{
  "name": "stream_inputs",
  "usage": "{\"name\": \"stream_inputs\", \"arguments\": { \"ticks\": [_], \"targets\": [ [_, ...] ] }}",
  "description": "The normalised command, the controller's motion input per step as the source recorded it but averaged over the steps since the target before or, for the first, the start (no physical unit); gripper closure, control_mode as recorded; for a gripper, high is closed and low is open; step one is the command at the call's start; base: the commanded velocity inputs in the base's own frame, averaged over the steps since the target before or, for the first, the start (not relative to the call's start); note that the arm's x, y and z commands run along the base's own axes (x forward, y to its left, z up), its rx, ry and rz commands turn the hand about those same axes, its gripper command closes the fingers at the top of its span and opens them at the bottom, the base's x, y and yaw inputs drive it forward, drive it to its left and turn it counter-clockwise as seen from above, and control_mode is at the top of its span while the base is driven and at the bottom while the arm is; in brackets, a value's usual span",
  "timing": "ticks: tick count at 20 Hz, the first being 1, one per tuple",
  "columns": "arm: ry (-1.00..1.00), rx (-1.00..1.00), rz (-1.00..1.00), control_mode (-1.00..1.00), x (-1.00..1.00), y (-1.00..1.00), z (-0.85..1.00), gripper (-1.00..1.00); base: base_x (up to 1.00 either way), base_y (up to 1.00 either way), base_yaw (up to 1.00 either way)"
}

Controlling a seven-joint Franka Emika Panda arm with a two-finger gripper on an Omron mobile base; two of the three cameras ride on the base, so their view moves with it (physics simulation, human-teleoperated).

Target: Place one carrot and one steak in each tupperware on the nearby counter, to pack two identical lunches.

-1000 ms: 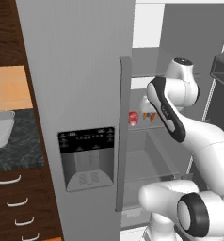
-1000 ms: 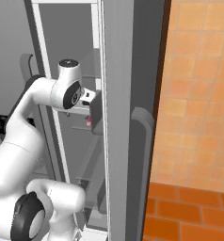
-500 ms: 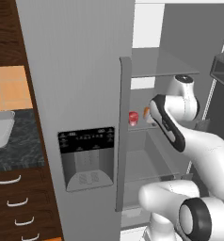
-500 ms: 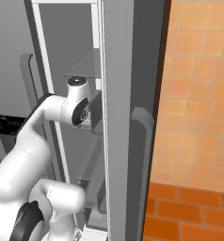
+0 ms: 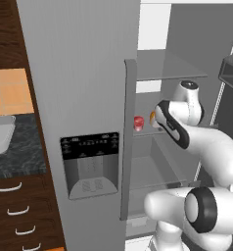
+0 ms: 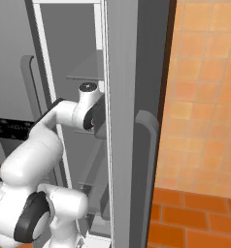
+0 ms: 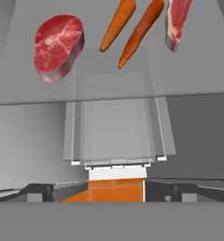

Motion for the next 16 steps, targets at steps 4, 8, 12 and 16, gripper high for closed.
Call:
{"name": "stream_inputs", "arguments": {
  "ticks": [4, 8, 12, 16],
  "targets": [
    [0.00, 0.00, 0.00, -1.00, 0.74, -0.38, -0.47, -1.00, 0.00, 0.00, 0.00],
    [0.00, 0.01, 0.00, -1.00, 0.90, -0.13, -0.34, -1.00, 0.00, 0.00, 0.00],
    [0.00, 0.02, 0.00, -1.00, 0.86, -0.04, -0.27, -1.00, 0.00, 0.00, 0.00],
    [0.00, 0.01, 0.00, -1.00, 0.78, -0.12, -0.29, -1.00, 0.00, 0.00, 0.00]
  ]
}}
